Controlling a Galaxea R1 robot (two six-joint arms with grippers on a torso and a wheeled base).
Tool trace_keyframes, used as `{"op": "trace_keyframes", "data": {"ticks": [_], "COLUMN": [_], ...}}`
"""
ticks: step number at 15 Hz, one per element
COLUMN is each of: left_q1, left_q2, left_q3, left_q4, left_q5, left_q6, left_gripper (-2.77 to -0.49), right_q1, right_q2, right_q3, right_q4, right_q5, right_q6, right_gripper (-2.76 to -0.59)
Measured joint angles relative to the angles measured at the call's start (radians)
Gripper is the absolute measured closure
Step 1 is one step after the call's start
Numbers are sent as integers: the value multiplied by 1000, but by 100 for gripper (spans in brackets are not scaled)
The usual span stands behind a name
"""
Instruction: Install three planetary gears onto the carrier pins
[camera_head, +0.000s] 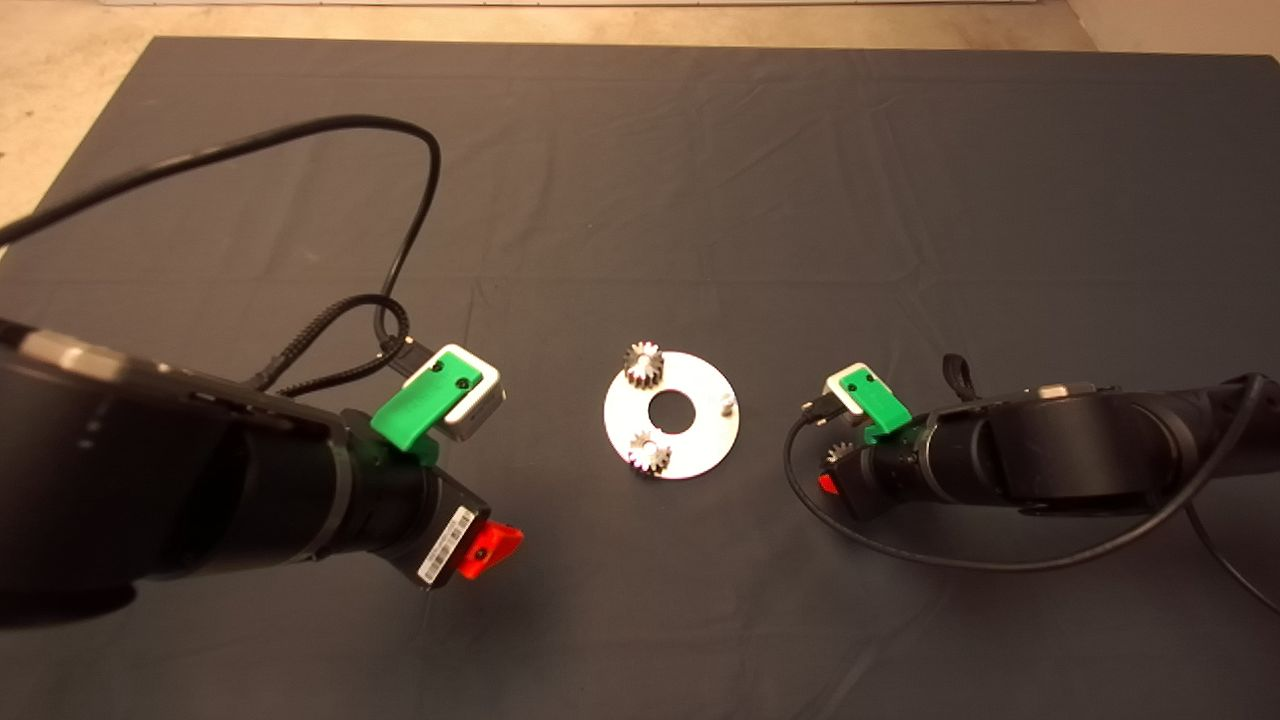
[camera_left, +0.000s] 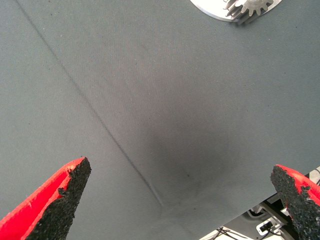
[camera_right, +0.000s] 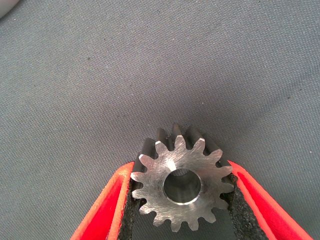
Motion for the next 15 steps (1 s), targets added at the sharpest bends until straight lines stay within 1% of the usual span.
{"op": "trace_keyframes", "data": {"ticks": [5,7,9,13,15], "left_q1": [0,0,0,0,0], "left_q2": [0,0,0,1,0], "left_q3": [0,0,0,0,0], "left_q4": [0,0,0,0,0], "left_q5": [0,0,0,0,0], "left_q6": [0,0,0,0,0], "left_gripper": [-262,-262,-262,-262,-262], "right_q1": [1,12,31,92,109], "right_q2": [0,0,0,5,21], "right_q3": [0,-3,-3,-4,-4], "right_q4": [0,0,0,3,8], "right_q5": [0,-4,-4,-7,-7], "right_q6": [0,0,0,3,4], "right_gripper": [-110,-108,-106,-105,-106]}}
